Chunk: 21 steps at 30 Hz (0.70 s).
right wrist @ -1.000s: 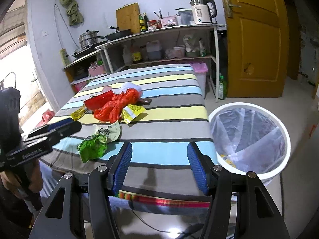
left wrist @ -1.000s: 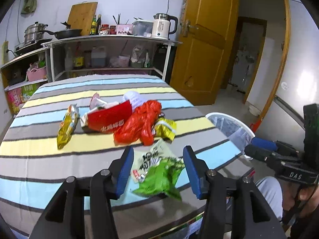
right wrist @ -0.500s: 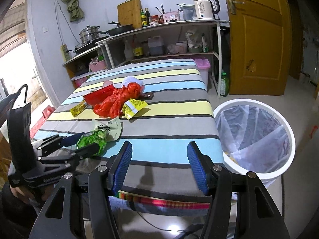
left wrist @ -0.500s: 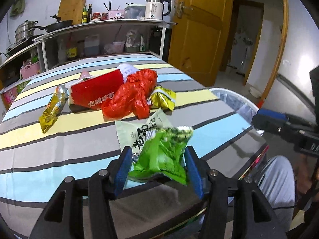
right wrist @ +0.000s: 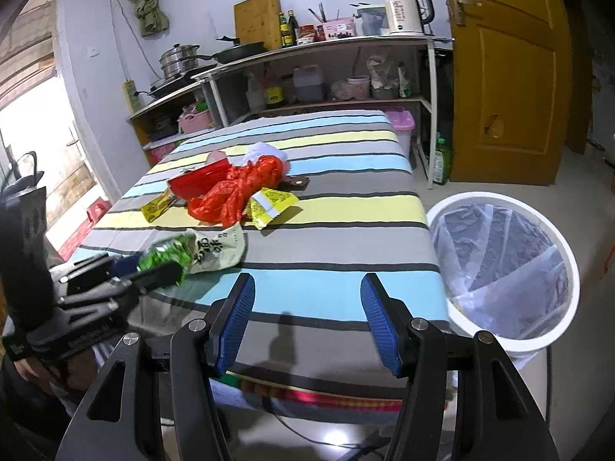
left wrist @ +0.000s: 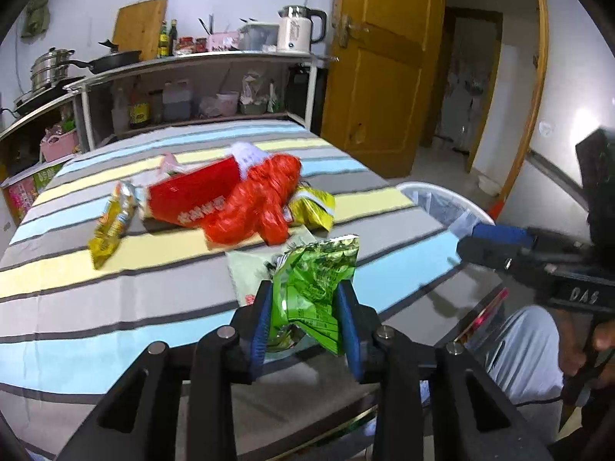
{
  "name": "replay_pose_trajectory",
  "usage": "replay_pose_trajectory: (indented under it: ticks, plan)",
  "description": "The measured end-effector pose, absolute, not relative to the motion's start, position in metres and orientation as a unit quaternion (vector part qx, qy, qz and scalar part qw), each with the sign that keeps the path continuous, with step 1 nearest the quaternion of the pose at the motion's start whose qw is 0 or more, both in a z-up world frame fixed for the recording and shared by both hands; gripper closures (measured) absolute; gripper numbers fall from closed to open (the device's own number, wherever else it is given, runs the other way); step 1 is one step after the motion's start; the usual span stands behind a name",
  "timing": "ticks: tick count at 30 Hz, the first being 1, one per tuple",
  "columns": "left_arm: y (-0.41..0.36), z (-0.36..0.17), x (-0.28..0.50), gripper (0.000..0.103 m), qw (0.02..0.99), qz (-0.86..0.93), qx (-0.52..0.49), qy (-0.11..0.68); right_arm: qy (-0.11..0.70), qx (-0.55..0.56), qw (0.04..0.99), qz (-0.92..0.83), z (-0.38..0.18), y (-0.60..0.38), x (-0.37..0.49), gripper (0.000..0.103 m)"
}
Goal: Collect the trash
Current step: 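Lift the green wrapper with the left tool while the right tool grasps the white sachet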
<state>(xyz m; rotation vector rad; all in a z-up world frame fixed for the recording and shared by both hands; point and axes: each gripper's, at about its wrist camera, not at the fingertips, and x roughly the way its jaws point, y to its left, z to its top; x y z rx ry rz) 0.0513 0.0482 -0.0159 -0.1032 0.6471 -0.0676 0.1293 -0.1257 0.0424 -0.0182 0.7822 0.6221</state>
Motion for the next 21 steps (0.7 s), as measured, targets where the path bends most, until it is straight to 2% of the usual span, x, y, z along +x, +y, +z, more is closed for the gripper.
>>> replay_pose_trajectory:
  ticks: [11, 15, 21]
  plan:
    - [0.099, 0.003, 0.035, 0.068, 0.955, 0.031, -0.082, 0.283, 0.393, -0.033, 0.847, 0.356, 0.029, -0.069, 0.138, 0.045]
    - [0.115, 0.002, 0.029, 0.068, 0.955, 0.048, -0.091, 0.279, 0.402, -0.037, 0.839, 0.365, 0.022, -0.045, 0.143, 0.036]
    - [0.132, 0.001, 0.024, 0.068, 0.954, 0.060, -0.103, 0.275, 0.406, -0.046, 0.834, 0.370, 0.015, -0.016, 0.155, 0.034]
